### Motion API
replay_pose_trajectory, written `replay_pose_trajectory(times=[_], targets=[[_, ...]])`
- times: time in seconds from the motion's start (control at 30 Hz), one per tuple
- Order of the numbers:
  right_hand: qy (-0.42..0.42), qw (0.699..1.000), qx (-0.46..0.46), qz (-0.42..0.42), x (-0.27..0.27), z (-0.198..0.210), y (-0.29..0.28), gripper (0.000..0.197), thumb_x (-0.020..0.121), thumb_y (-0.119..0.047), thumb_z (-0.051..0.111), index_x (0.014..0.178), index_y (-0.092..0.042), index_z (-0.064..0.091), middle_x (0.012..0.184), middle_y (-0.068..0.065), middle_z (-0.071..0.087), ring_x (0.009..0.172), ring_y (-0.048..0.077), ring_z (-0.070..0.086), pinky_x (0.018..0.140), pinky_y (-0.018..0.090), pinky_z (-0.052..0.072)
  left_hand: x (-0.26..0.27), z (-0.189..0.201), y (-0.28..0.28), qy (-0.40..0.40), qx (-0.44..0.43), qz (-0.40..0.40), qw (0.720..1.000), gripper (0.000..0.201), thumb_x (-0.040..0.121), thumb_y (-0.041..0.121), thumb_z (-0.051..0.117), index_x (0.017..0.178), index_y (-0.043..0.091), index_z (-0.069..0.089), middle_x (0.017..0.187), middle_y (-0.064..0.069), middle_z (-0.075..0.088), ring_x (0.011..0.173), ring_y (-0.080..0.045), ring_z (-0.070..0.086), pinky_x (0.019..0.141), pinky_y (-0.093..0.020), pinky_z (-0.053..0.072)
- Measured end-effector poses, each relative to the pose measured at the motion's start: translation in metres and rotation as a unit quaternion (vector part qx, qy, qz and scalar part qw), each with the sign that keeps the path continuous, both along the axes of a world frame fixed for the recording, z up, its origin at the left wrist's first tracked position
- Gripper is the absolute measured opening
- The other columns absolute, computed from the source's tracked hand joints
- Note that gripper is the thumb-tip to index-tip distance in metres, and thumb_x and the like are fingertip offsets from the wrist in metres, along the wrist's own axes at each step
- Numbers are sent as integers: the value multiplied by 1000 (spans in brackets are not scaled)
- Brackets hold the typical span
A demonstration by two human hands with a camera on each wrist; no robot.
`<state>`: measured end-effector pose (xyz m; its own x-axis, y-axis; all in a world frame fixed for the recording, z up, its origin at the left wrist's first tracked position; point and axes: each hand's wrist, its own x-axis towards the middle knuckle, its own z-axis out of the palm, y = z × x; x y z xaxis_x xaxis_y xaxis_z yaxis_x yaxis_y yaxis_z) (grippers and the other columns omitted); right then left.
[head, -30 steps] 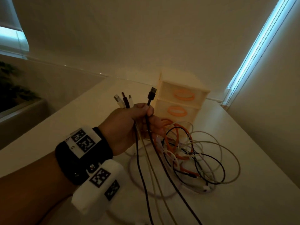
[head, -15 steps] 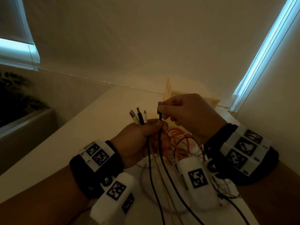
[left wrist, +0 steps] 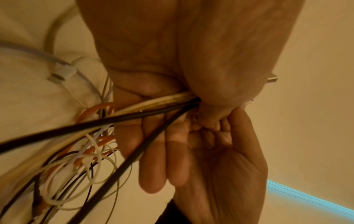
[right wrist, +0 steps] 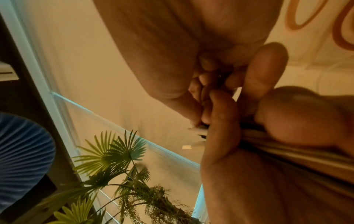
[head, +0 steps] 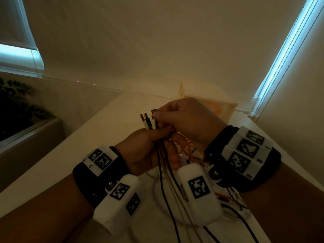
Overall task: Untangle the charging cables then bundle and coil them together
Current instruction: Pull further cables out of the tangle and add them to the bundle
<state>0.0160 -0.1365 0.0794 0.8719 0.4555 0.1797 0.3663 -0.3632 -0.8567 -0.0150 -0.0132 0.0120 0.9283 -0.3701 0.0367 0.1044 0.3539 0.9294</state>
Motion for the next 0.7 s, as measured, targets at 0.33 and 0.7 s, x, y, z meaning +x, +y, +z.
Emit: replay_pose_trajectory(times=[0.33, 0.7], targets=[[-31, 997, -14, -62, -8, -14, -8, 16, 89, -36, 70, 103, -29, 68, 107, -1, 64, 94, 12, 66, 70, 27, 55, 13, -5, 8, -2, 50, 130, 990, 53, 104, 44, 38, 110, 2, 69, 102, -23, 70, 92, -35, 67, 90, -59, 52], [205, 976, 34, 70, -41, -58, 2, 32, 106, -32, 39, 95, -9, 58, 66, 4, 50, 47, 12, 46, 43, 24, 42, 18, -2, 17, -5, 23, 101, 995, 78, 103, 56, 21, 88, 3, 75, 110, -21, 72, 106, -32, 68, 68, -29, 55]])
